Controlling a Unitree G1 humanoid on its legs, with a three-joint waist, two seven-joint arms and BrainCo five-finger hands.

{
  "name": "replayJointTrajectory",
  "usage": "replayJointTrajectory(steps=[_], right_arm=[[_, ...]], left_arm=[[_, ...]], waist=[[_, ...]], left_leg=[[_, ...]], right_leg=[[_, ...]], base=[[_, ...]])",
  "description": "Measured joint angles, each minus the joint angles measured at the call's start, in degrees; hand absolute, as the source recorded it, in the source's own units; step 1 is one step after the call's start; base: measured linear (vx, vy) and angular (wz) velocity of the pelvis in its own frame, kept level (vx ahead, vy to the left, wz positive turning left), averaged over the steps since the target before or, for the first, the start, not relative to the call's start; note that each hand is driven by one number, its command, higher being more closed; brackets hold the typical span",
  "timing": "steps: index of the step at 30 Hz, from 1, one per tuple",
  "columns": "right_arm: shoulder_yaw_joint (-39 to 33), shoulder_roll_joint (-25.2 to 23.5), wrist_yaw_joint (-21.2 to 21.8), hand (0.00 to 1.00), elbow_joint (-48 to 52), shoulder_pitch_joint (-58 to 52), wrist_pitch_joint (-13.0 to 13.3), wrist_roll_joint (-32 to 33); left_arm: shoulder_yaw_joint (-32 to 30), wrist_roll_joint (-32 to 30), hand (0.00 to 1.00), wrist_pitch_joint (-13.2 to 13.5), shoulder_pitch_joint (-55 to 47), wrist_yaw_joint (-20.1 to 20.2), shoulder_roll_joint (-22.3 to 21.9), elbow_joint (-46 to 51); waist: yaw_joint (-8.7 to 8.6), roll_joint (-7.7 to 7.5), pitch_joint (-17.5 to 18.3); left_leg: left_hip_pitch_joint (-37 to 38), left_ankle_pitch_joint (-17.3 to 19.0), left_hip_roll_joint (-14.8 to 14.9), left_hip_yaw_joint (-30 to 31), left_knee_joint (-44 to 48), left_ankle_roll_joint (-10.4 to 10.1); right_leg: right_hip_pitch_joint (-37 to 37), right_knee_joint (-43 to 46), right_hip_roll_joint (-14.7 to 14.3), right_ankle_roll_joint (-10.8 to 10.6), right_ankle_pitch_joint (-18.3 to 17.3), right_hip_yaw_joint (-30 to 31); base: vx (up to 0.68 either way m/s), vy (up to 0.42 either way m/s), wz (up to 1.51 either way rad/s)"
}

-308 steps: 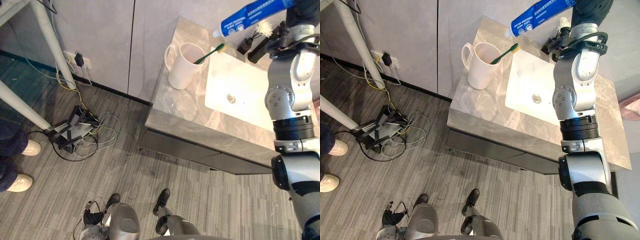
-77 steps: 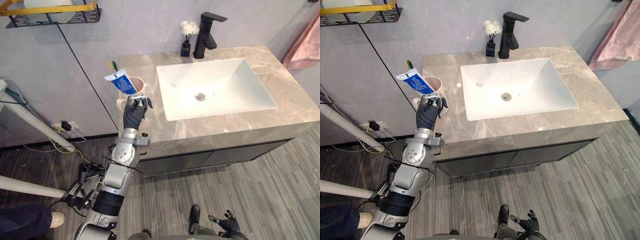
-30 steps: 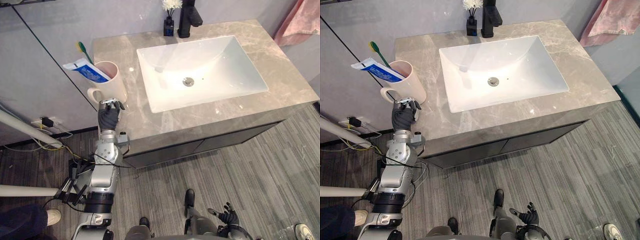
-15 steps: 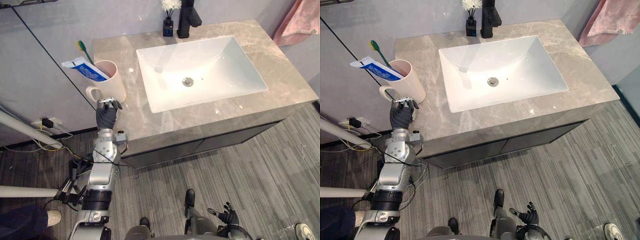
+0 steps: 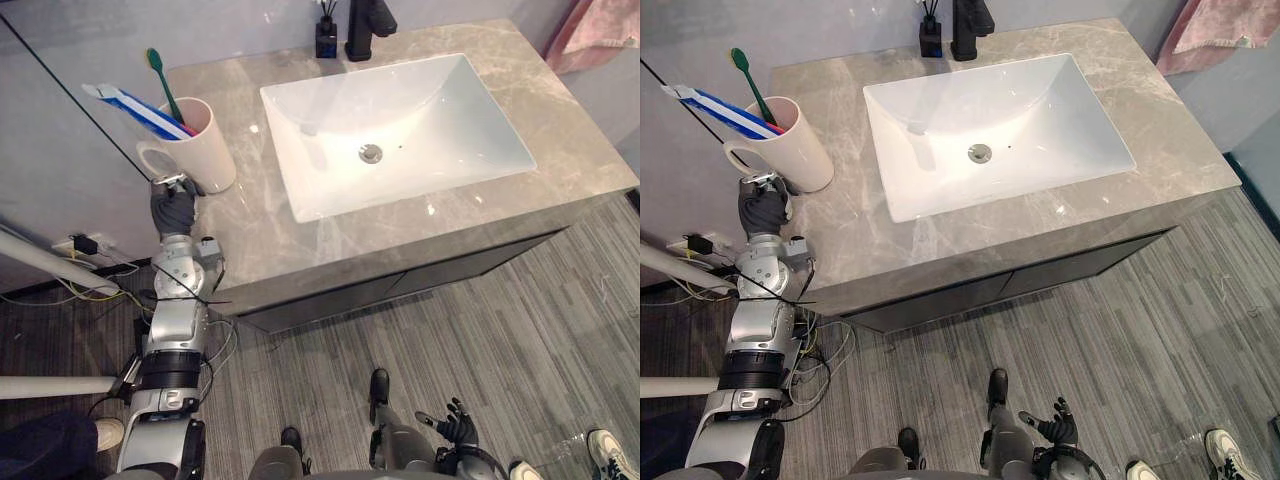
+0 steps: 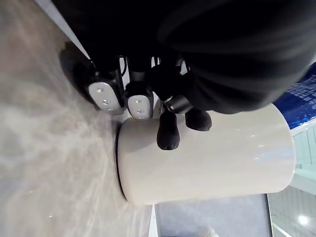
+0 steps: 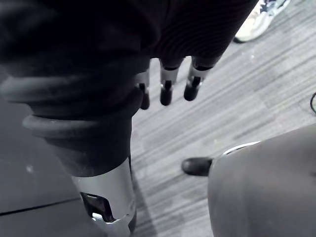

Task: Organize washtable

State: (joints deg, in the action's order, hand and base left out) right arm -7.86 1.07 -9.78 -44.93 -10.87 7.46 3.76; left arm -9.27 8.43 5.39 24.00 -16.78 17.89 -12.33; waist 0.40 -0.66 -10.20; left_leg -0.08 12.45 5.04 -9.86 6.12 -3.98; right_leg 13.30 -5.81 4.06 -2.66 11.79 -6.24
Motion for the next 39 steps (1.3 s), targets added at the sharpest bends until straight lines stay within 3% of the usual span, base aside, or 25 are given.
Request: replayJointTrajectory(steps=[11,22,27,32,39], right_arm=[[0.8,0.2,0.0,0.0,1.4,0.0,0.4,0.1],[0.8,0.2,0.0,0.0,1.4,0.2,1.1,0.1],[0.9,0.2,-0.1,0.0,1.9,0.2,1.1,0.2],[1.0,0.2,-0.1,0.0,2.1,0.2,1.1,0.2],[0.9,0.5,-0.1,0.0,2.1,0.2,1.1,0.2]], left_arm=[[0.2,-0.1,1.0,-0.3,6.0,-0.9,3.9,-5.8],[3.6,-0.1,1.0,-0.5,8.6,-1.1,3.9,-5.6],[4.9,-0.1,1.0,-0.5,10.0,-1.1,3.3,-4.0],[6.8,-0.1,1.0,-0.5,12.9,-1.1,2.5,-4.0],[7.0,-0.1,1.0,-0.5,13.4,-1.1,1.2,-3.9]], waist=[[-0.65,-0.58,-2.0],[-1.0,-0.62,-2.2],[-0.92,-1.17,-2.8],[-1.07,-2.84,-4.1],[-1.16,-3.12,-4.3]], left_leg=[[-0.2,0.0,-0.1,-0.2,0.3,0.0],[-0.8,0.0,-0.2,-0.9,0.4,0.0],[-1.9,0.0,-0.9,-1.2,1.0,0.0],[-3.1,0.5,-1.6,-1.4,2.9,0.8],[-4.6,1.3,-1.6,-1.5,5.2,0.9]], right_leg=[[0.3,-0.1,0.0,0.1,0.3,0.1],[1.2,0.0,0.0,0.1,0.4,0.7],[2.4,0.0,0.5,-0.1,1.2,1.9],[3.1,0.0,1.2,-0.2,2.2,3.0],[3.7,0.0,1.3,0.1,2.9,3.2]], base=[[0.0,-0.003,-0.01],[0.0,-0.001,-0.02],[-0.01,0.006,-0.08],[-0.04,0.014,-0.04],[-0.03,0.01,-0.02]])
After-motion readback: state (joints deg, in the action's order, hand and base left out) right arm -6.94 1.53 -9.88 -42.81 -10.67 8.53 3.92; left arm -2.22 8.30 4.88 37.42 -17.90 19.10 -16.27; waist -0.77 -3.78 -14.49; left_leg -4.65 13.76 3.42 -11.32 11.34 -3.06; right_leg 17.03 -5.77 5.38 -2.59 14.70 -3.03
